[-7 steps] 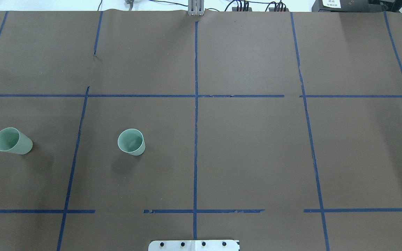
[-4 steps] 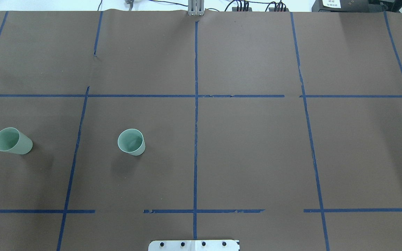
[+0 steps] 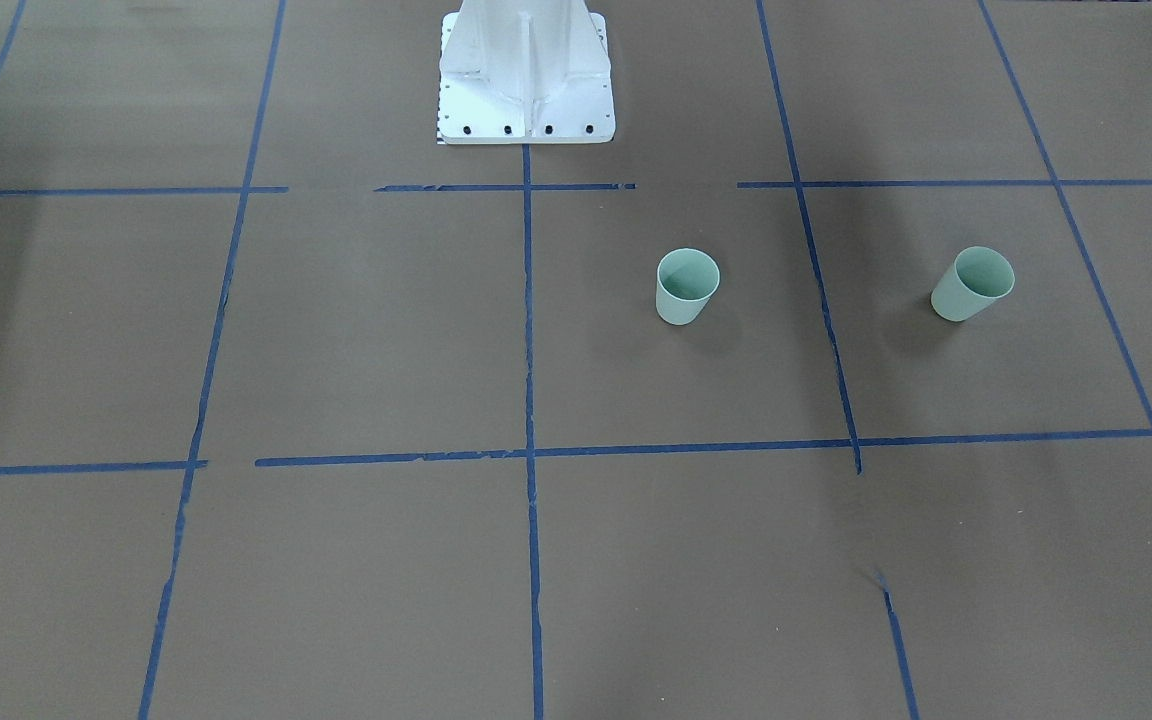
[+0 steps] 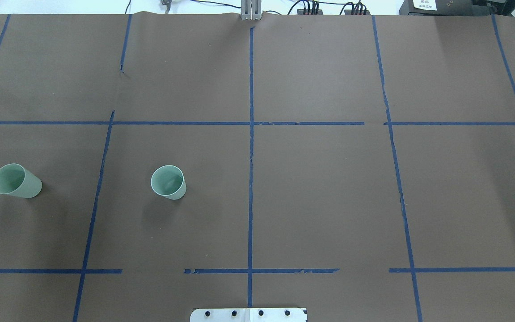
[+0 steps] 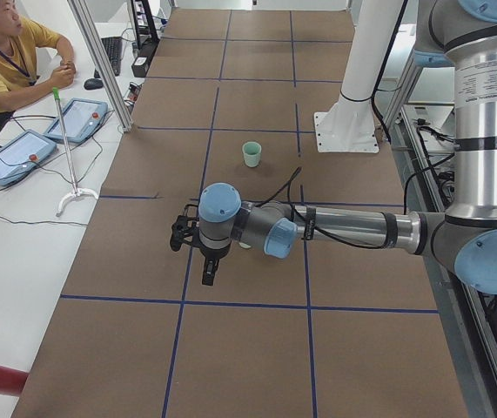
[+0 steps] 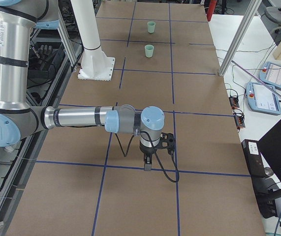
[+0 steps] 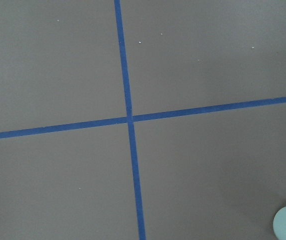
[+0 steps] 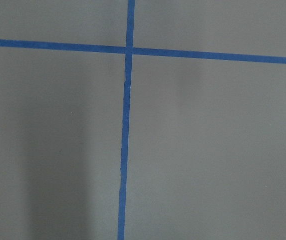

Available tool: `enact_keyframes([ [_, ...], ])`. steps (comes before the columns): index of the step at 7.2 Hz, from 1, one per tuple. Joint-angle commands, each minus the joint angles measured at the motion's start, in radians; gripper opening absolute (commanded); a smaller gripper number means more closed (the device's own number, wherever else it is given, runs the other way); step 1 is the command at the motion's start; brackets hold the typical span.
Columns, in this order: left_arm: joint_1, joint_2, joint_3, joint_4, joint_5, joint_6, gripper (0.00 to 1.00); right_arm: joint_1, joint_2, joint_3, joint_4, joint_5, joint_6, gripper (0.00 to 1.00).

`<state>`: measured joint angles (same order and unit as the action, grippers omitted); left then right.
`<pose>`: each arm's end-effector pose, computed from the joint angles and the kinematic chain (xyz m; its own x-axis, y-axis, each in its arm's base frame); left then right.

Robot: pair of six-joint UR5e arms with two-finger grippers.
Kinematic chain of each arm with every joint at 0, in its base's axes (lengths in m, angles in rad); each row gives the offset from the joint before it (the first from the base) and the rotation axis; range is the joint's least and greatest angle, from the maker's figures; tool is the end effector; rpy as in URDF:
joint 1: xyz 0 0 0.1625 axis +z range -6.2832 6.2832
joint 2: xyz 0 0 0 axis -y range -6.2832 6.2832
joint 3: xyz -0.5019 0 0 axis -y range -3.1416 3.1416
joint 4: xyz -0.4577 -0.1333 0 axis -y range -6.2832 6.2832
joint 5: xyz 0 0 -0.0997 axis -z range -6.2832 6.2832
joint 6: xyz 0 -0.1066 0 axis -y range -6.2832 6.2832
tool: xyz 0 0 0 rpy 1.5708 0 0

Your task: Stack cups

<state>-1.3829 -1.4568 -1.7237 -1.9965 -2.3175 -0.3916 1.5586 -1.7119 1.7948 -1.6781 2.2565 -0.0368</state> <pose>0.0381 -0.5266 0.6686 0.6776 0.0679 -0.7323 0.0991 0.9782 0.1824 0.0599 -0.4840 0.7064 0.7731 -0.0308 0.6335 0.0407 0.9992 -0.0011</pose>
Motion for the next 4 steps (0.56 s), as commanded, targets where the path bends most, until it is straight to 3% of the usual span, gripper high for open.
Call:
enact_keyframes([
  [1,0.169,0.019,-0.001,-0.193,0.059,-0.260,1.00,0.001,0.000,0.000,0.000,0.000,0.000,1.00],
  [4,0.277,0.019,-0.002,-0.222,0.061,-0.360,1.00,0.000,0.000,0.000,0.000,0.000,0.000,1.00],
])
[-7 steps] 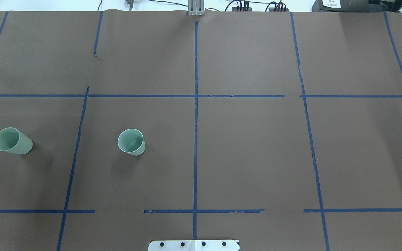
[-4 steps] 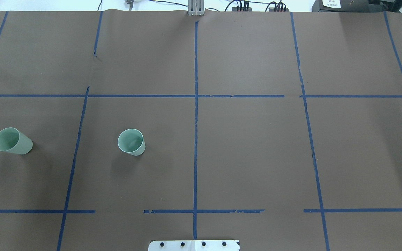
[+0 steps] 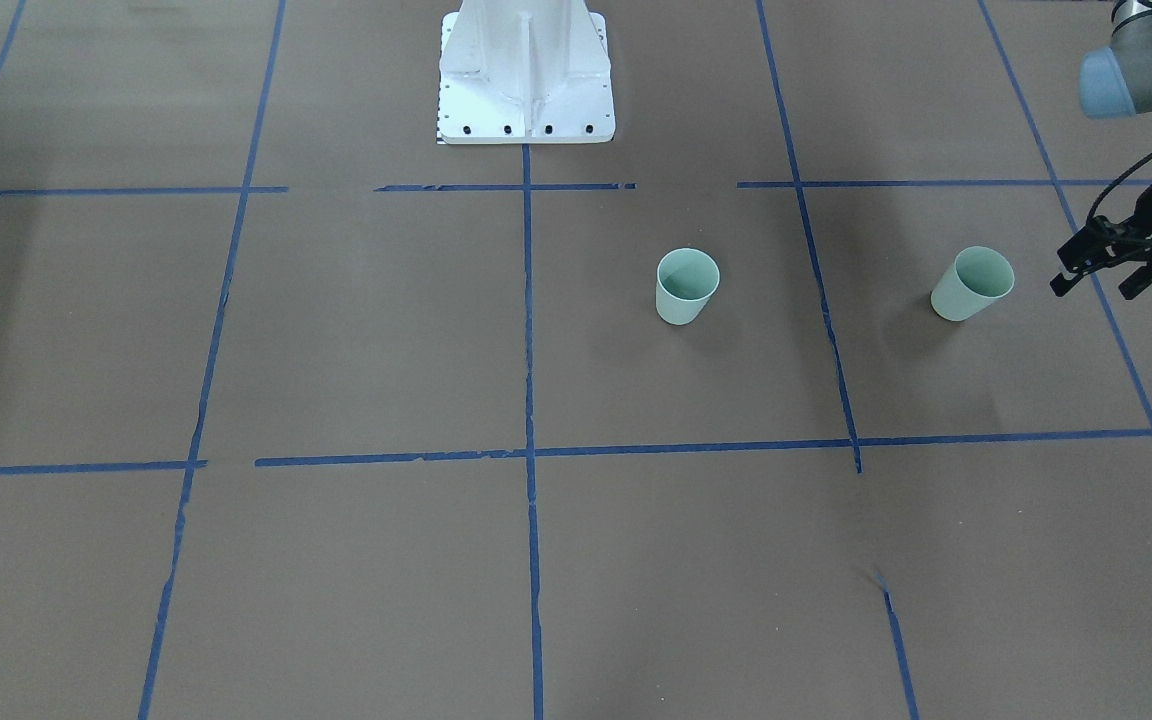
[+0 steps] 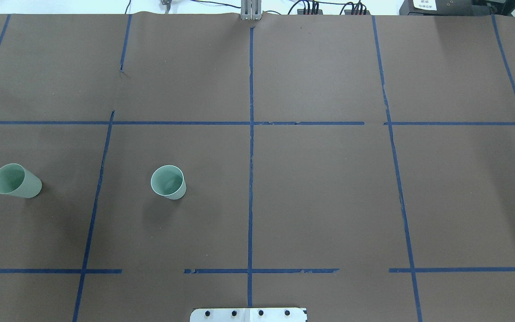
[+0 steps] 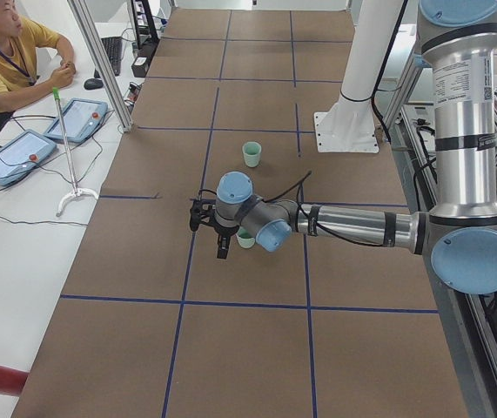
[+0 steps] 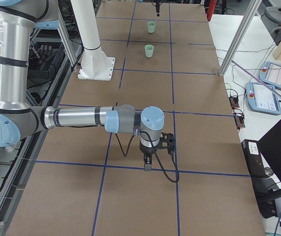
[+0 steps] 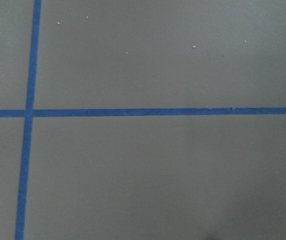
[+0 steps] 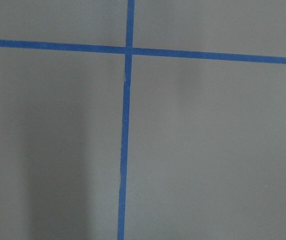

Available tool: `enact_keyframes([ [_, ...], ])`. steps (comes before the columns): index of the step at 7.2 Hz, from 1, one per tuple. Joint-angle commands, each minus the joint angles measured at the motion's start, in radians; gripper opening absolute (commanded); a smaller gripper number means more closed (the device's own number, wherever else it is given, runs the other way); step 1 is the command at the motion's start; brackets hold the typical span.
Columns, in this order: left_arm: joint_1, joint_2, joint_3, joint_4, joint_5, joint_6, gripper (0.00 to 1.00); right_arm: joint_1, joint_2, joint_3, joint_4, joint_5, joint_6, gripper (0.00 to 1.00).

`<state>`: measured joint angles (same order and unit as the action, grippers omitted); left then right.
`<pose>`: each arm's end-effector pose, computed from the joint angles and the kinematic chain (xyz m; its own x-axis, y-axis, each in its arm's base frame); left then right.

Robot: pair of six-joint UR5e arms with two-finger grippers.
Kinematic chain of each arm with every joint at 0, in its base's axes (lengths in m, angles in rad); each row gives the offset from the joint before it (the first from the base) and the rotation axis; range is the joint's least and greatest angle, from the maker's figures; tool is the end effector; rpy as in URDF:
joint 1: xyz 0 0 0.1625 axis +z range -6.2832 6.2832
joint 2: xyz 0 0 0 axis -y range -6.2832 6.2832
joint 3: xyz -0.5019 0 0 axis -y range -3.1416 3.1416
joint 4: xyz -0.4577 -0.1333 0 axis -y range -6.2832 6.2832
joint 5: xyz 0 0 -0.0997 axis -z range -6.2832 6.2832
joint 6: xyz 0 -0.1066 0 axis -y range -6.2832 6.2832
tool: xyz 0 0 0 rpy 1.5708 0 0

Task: Stack cups
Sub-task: 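Reach the left gripper down to the outer green cup and grasp it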

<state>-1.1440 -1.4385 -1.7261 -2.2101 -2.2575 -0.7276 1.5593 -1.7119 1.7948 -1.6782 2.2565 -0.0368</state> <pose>0.1557 -0.5012 0.6532 0.6223 0.0267 -0.7823 0.1171 0.9850 0.1267 0.0602 -0.4839 0.7064 0.7732 -0.0302 0.6335 0.0400 0.9992 -0.0012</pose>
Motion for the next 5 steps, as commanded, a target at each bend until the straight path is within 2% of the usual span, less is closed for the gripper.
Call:
enact_keyframes([
  [1,0.058,0.003,0.000,-0.008,0.001,-0.024,1.00,0.001,0.000,0.000,0.000,0.000,0.000,1.00],
  [4,0.116,0.018,0.016,-0.007,0.001,-0.026,0.98,-0.001,0.000,0.000,0.000,0.000,0.000,1.00],
  [5,0.127,0.018,0.017,-0.005,0.001,-0.029,0.72,0.001,0.000,0.000,0.000,0.000,0.000,1.00],
])
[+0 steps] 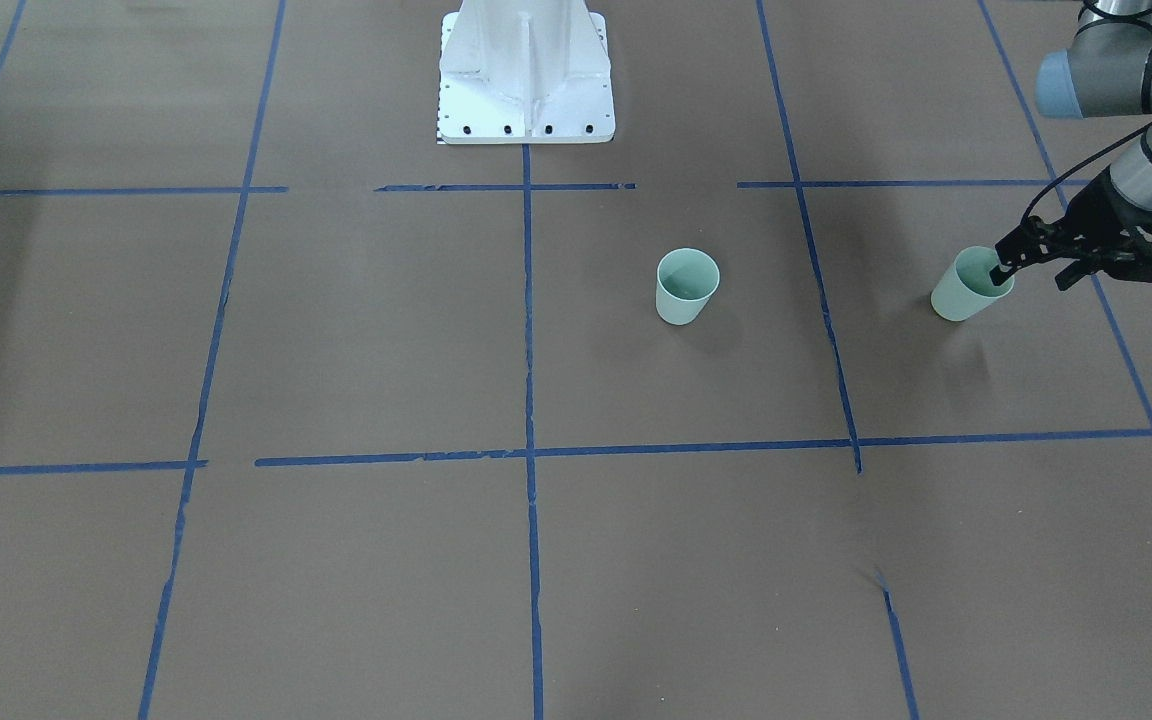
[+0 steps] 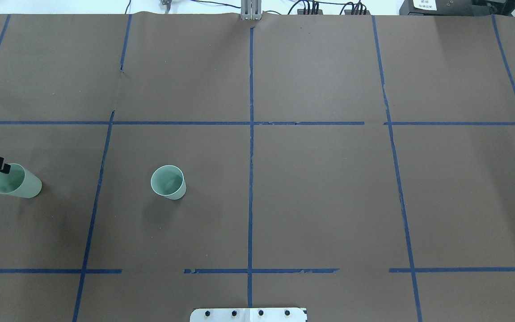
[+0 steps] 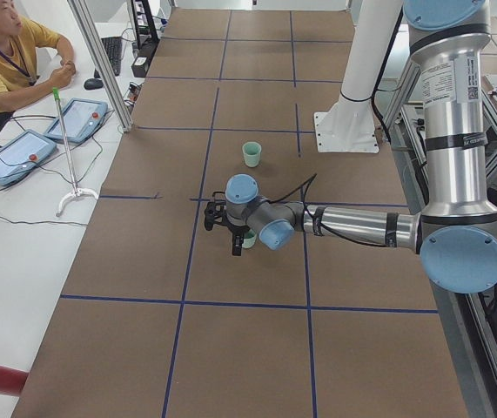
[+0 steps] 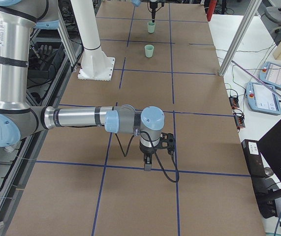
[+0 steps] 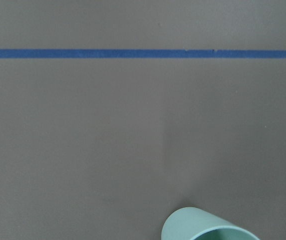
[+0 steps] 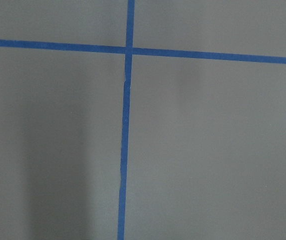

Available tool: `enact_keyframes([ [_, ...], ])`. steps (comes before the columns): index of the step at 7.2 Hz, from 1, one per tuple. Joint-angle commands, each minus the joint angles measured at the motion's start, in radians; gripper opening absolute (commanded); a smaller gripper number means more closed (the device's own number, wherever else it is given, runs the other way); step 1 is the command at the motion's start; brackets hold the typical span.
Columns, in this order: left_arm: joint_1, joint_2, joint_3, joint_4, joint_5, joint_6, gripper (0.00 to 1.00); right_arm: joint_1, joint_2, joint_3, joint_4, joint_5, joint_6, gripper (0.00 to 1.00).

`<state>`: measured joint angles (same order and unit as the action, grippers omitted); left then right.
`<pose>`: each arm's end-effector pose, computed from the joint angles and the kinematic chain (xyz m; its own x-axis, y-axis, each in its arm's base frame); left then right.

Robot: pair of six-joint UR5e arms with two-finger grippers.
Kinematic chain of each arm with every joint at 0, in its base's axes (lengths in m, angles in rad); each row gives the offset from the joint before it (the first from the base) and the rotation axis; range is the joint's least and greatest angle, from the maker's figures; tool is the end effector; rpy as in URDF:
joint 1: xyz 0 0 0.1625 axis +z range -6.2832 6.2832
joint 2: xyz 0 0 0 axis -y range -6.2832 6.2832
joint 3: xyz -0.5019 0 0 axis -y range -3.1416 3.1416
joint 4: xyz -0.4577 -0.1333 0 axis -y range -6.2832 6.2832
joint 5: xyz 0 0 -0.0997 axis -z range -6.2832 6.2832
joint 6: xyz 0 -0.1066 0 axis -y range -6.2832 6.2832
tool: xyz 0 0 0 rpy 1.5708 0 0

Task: Stack cups
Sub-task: 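Reach the left gripper down to the outer green cup and grasp it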

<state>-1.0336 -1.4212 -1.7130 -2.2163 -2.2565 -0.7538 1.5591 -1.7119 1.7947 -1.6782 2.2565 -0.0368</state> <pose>0.2055 -0.4737 0.6691 0.6254 0.0527 -0.7785 0.0233 0.9960 0.0862 0.0601 -0.4839 0.7065 0.7731 -0.0303 0.6335 0.0402 0.9992 -0.0013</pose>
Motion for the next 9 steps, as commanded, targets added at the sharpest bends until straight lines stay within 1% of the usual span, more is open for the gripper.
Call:
enact_keyframes([
  [1,0.017,0.001,0.003,0.015,-0.017,-0.002,0.01,-0.001,0.000,0.000,0.000,0.000,0.000,1.00],
  [2,0.018,-0.001,-0.005,0.061,-0.017,-0.001,0.00,-0.001,0.000,0.000,0.000,0.000,0.000,1.00],
  [4,0.017,-0.004,-0.026,0.073,-0.017,-0.001,0.00,0.001,0.000,0.000,0.000,0.000,0.000,1.00],
  [5,0.009,-0.005,-0.060,0.078,-0.017,-0.001,0.00,-0.001,0.000,0.000,0.000,0.000,0.000,1.00],
  [6,0.001,-0.015,-0.130,0.164,-0.017,-0.001,0.00,-0.001,0.000,0.000,0.000,0.000,0.000,1.00],
  [7,-0.005,-0.039,-0.234,0.341,-0.017,-0.002,0.00,0.001,0.000,0.000,0.000,0.000,0.000,1.00],
  [8,-0.022,-0.106,-0.303,0.459,-0.015,-0.022,0.00,0.001,0.000,0.000,0.000,0.000,0.000,1.00],
  [9,-0.023,-0.177,-0.339,0.543,-0.014,-0.098,0.00,-0.001,0.000,0.000,0.000,0.000,0.000,1.00],
])
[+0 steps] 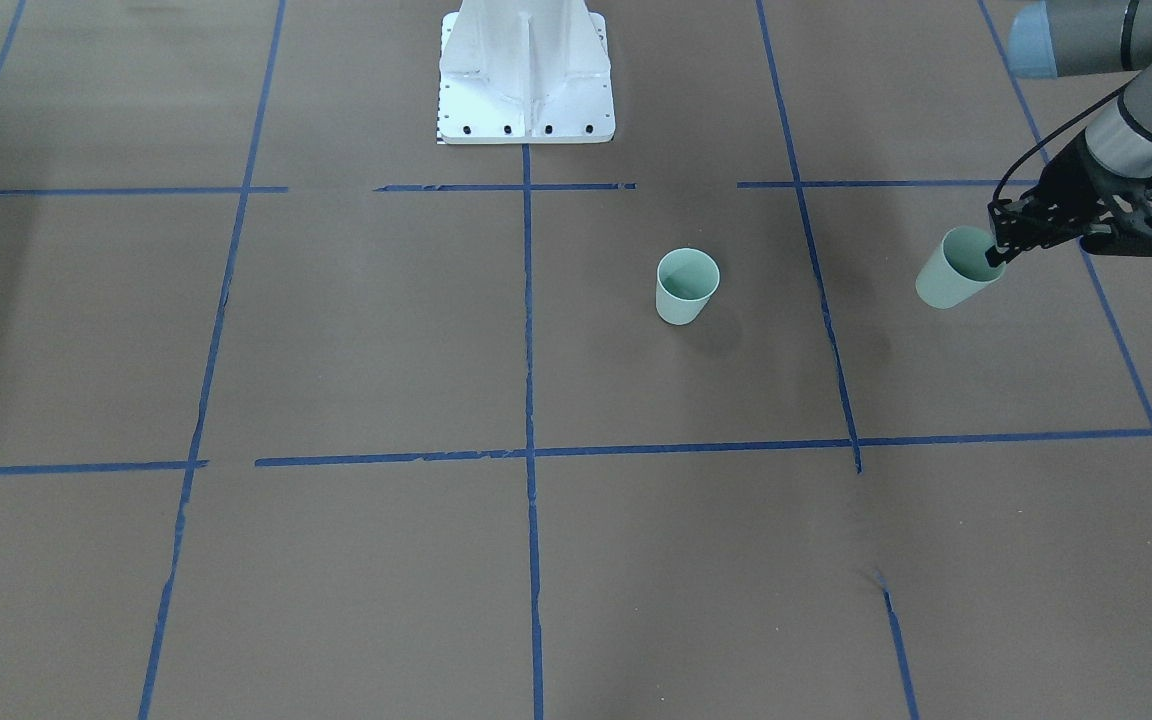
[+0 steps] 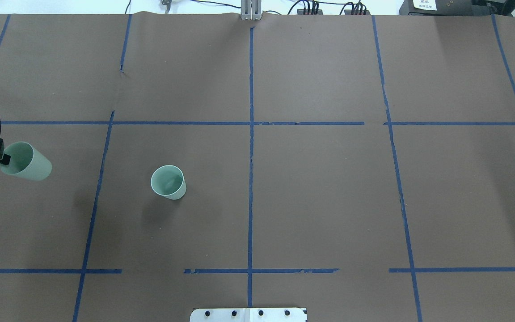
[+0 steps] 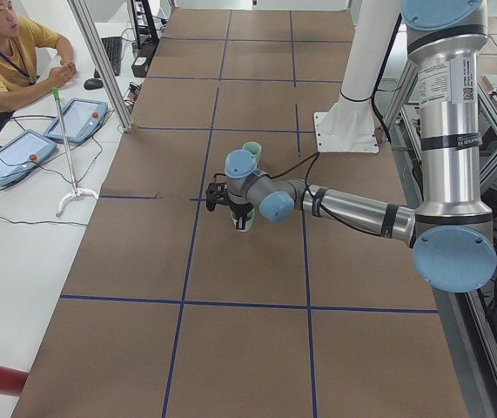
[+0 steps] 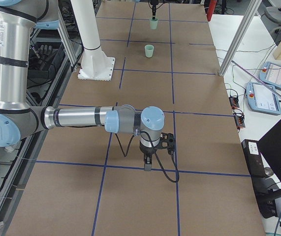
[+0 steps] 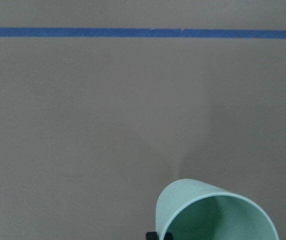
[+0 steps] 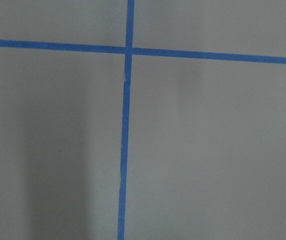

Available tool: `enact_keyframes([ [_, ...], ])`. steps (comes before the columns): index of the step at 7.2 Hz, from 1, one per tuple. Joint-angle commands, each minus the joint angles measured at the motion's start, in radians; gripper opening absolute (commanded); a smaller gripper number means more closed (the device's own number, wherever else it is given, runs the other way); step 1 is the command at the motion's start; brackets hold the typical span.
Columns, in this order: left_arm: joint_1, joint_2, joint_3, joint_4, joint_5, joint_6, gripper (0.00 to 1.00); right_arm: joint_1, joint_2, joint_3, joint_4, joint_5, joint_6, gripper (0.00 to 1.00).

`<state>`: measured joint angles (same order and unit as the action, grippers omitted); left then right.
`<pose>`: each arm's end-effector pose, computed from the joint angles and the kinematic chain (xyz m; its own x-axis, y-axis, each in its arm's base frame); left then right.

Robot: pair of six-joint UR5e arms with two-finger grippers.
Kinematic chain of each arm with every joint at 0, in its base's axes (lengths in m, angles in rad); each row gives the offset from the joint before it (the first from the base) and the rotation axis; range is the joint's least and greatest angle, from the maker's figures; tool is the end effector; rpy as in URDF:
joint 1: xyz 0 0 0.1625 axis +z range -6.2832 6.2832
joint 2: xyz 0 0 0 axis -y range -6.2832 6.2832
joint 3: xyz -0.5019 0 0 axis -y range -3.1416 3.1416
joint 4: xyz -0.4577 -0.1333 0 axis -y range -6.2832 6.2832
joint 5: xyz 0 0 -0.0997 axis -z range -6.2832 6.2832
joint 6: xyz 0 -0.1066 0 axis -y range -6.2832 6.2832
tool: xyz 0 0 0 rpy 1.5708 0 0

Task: Stack cups
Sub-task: 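Lift the green cup with the left gripper toward the other cup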

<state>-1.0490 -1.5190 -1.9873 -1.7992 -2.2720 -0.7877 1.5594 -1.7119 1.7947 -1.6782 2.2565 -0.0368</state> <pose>0.2081 -0.4915 0.5123 0.6334 -0.0203 -0.7735 0.0505 0.9986 0.0152 0.0603 -0.4839 0.7065 0.7732 -0.0300 0.6335 0.0399 0.9992 -0.0013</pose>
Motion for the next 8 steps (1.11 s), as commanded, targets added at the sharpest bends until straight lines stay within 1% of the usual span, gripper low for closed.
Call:
enact_keyframes([
  [1,-0.005,-0.183,-0.065,0.196,0.002,-0.162,0.00,0.001,0.000,0.000,0.000,0.000,0.000,1.00],
  [2,0.024,-0.281,-0.062,0.239,0.002,-0.271,0.00,0.001,0.000,0.000,0.000,0.000,0.000,1.00],
  [4,0.142,-0.387,-0.047,0.258,0.011,-0.465,0.00,-0.001,0.000,0.000,0.000,0.000,0.000,1.00],
  [5,0.220,-0.436,-0.015,0.258,0.016,-0.560,0.00,-0.001,0.000,0.000,0.000,0.000,0.000,1.00],
  [6,0.274,-0.455,-0.001,0.258,0.063,-0.609,0.00,-0.001,0.000,0.000,0.000,0.000,0.000,1.00],
  [7,0.302,-0.457,0.007,0.256,0.119,-0.622,0.00,-0.001,0.000,0.000,0.000,0.000,0.000,1.00],
  [8,0.307,-0.457,0.011,0.256,0.123,-0.630,0.00,0.001,0.000,0.000,0.000,0.000,0.000,1.00],
])
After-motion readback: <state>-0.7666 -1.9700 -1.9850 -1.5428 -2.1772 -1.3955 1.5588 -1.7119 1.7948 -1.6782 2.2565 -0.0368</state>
